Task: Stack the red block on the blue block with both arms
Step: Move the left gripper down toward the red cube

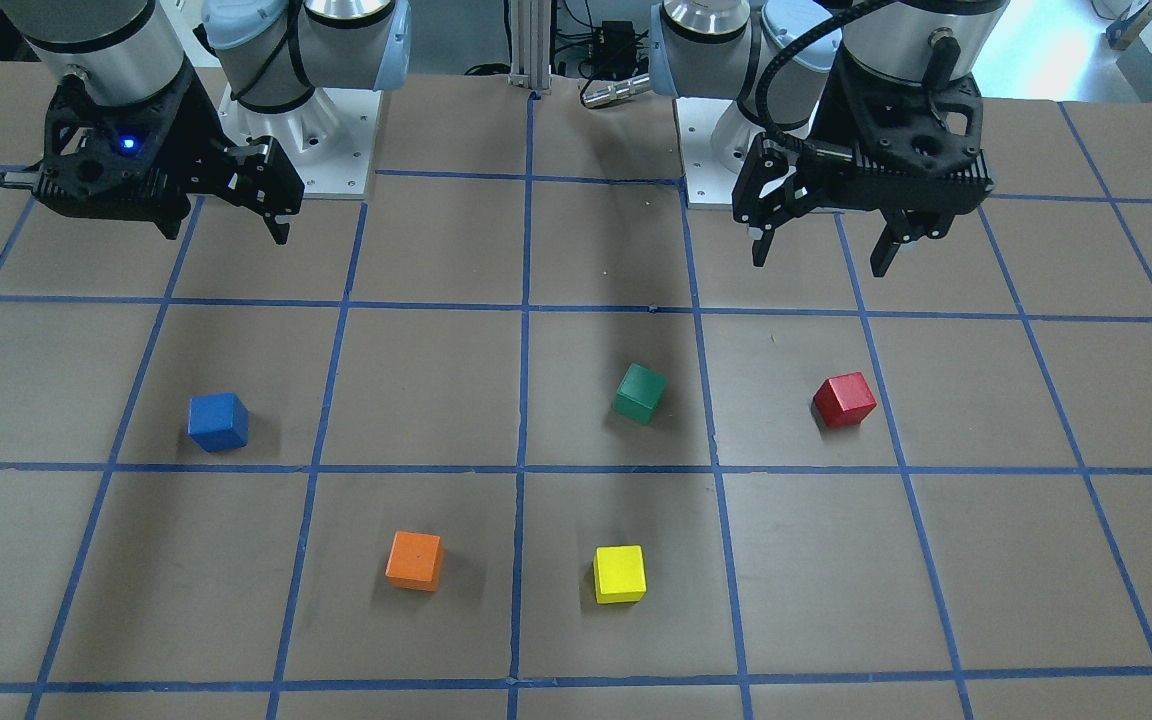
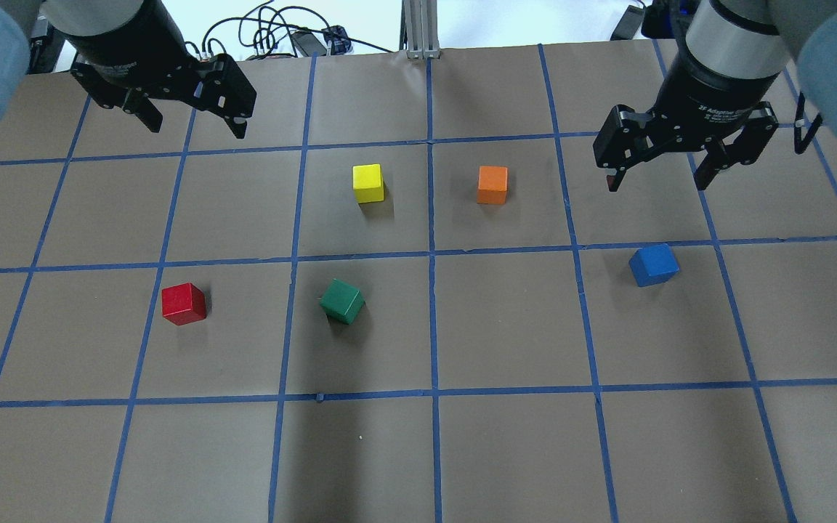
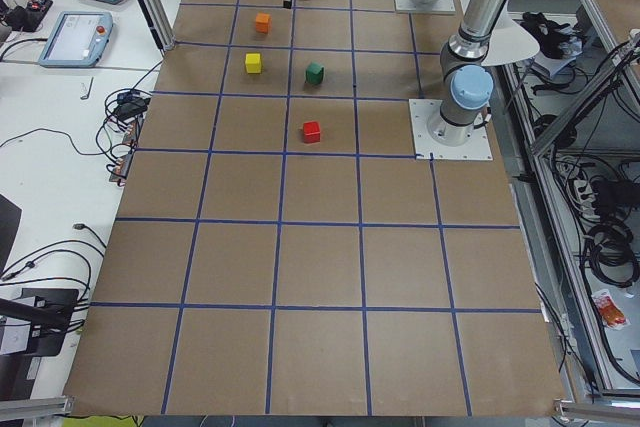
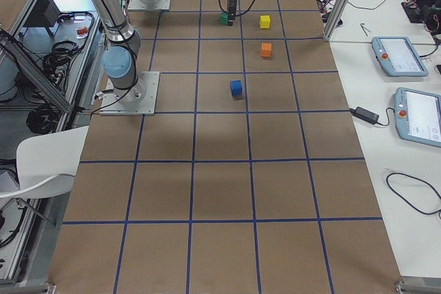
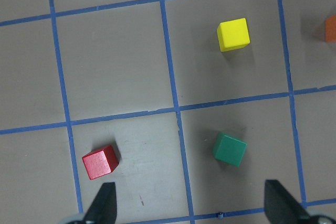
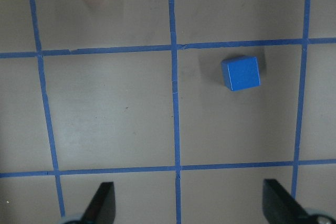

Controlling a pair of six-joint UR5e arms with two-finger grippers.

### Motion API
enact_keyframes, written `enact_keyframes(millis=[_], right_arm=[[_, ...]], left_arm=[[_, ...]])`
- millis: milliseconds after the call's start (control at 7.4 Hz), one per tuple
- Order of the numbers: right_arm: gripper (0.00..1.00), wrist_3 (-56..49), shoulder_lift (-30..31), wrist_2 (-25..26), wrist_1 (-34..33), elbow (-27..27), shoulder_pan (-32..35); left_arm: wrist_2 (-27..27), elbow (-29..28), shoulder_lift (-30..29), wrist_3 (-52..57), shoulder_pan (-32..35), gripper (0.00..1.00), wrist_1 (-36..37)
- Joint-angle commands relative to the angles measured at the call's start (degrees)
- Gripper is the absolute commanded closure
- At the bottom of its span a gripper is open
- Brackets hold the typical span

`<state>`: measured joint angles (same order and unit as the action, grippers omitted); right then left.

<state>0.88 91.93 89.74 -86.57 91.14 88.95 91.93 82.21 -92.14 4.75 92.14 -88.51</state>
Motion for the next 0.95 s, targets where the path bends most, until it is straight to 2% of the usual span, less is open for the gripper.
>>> enact_keyframes(millis=[0, 541, 676, 811], right_arm=[[0.00, 0.00, 0.00, 0.17, -0.27, 0.00, 0.00], [0.00, 0.00, -0.08, 0.61, -0.62, 0.00, 0.00], [0.00, 0.00, -0.08, 0.61, -0.71, 0.00, 0.00], [0.00, 0.00, -0.08, 0.61, -0.80, 0.00, 0.00]], left_arm=[[0.26, -4.39, -2.50, 0.08, -0.29, 0.00, -4.09], [0.70, -2.15, -1.99, -0.19, -0.29, 0.00, -5.87], [0.09, 2.13, -1.91, 0.25, -2.55, 0.00, -4.49], [-0.44, 7.04, -2.25, 0.95, -5.80, 0.00, 3.44]])
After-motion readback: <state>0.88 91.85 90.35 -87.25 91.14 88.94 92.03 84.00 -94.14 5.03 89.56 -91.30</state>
